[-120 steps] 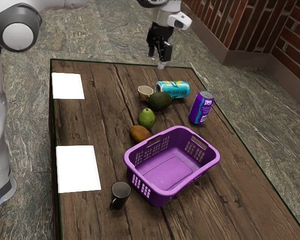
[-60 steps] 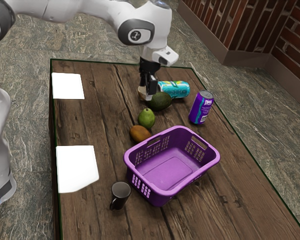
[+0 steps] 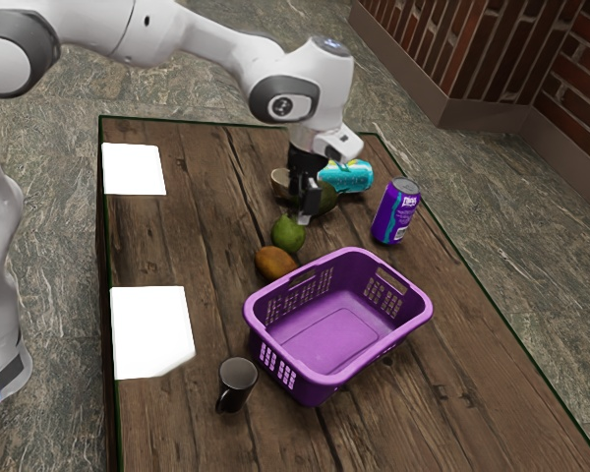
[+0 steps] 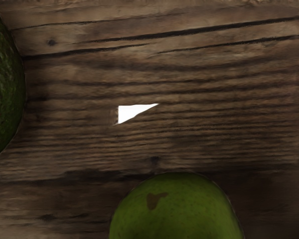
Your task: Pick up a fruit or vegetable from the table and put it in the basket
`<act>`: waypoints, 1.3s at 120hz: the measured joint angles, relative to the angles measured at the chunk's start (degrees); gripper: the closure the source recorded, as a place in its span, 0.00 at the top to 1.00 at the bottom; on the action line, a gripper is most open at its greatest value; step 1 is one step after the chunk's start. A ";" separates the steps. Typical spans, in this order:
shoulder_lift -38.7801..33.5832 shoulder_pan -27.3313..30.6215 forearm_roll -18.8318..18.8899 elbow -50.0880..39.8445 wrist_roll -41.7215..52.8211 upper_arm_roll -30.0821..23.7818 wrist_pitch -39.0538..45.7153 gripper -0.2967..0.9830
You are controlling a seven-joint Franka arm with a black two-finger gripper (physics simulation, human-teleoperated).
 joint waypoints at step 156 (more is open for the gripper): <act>3.49 -1.06 -0.92 -6.05 0.29 0.65 7.83 0.58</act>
